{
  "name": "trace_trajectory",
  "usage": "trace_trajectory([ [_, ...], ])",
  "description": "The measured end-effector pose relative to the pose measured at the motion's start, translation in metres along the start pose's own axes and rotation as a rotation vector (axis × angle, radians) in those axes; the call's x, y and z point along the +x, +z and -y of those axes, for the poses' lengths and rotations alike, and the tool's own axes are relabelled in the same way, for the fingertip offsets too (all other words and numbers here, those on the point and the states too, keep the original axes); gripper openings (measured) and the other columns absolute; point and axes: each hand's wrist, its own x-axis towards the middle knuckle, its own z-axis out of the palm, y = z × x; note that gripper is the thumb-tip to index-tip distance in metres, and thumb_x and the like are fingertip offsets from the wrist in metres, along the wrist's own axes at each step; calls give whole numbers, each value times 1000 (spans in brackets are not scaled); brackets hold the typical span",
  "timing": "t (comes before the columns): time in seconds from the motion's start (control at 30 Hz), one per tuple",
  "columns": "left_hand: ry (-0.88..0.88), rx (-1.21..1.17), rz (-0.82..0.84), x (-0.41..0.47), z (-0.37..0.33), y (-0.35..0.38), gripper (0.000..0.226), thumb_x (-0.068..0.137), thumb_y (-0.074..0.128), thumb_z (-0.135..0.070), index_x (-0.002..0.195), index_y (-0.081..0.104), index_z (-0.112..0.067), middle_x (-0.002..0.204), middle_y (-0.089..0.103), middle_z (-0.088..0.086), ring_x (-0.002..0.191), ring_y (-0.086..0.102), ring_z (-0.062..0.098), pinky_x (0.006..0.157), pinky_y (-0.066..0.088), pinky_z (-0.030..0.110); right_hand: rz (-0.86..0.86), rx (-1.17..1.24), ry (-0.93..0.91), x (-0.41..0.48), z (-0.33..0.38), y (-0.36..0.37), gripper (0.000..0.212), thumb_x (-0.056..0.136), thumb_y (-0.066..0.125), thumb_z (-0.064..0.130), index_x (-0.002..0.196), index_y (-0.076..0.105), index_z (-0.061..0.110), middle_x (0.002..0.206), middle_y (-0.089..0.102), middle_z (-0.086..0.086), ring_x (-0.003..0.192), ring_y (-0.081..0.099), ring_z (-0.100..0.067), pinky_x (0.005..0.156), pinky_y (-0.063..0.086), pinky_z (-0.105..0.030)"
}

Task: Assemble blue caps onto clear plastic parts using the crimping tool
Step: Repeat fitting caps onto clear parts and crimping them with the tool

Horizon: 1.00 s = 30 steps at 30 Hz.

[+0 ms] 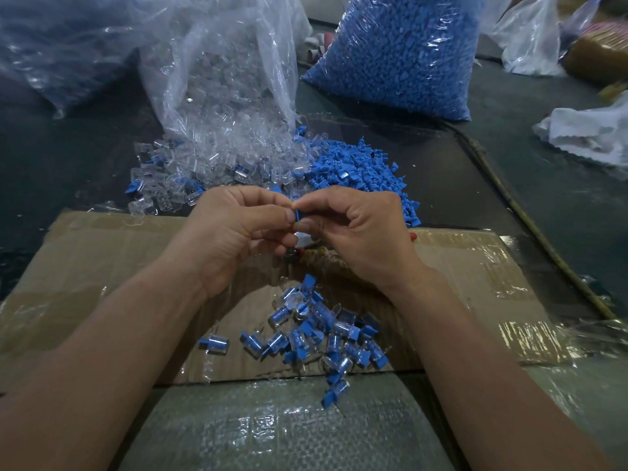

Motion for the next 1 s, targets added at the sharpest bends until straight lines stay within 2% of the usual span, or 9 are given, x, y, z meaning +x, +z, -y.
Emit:
trace_trajectory([
  [0.13,-2,11,14,1,1,-1,16,57,62,-6,73,59,-4,53,63,4,43,58,9,43,48,15,-1,-17,-10,0,0,0,21,74,69,4,94,69,0,85,61,8,83,60,-3,76,51,-14],
  [0.27,11,39,24,1,2,-1,10,75,57,5,74,59,-4,54,62,3,43,57,8,43,47,14,30,-22,27,0,0,-1,22,74,72,6,95,69,2,85,62,8,81,62,-6,74,51,-15],
  [0.37,31,26,-2,2,3,-1,13,80,54,7,74,58,-4,52,61,2,44,56,7,42,46,14,93,-40,231,3,-2,-8,30,74,74,18,102,68,11,86,62,12,74,60,3,77,47,-7],
  [0.47,40,-42,-58,4,2,-3,15,81,53,9,73,57,-4,49,59,2,43,56,7,40,45,13,223,-205,411,5,-11,-27,37,71,74,33,106,66,24,88,57,24,80,50,15,72,37,1],
  [0.6,64,-51,-86,7,2,-6,15,81,53,7,73,57,-5,49,60,0,43,57,8,42,47,14,493,-267,564,4,-17,-48,57,63,77,44,115,57,33,101,53,24,98,51,0,75,34,-13],
  [0.7,78,-37,-84,9,3,-9,14,80,54,6,73,58,-6,52,62,-1,46,58,8,46,49,16,703,-337,552,2,-16,-50,72,60,79,45,124,49,32,101,43,22,100,44,-4,78,36,-16],
  [0.8,81,-31,-79,10,4,-10,14,80,55,6,73,58,-6,54,63,0,47,59,8,47,50,16,753,-429,533,2,-17,-45,83,58,81,46,130,44,30,109,39,12,106,38,-9,92,37,-29],
  [0.87,89,-27,-79,10,5,-11,14,80,55,6,73,59,-6,55,63,0,48,59,8,47,50,16,724,-453,522,3,-15,-43,79,57,81,46,126,47,30,101,39,13,101,39,-10,88,38,-30],
  [1.0,104,-34,-83,12,6,-13,13,79,55,4,74,59,-7,55,64,0,49,60,8,47,50,16,642,-507,447,4,-10,-41,54,64,76,37,114,60,27,85,43,17,80,45,-6,67,39,-24],
])
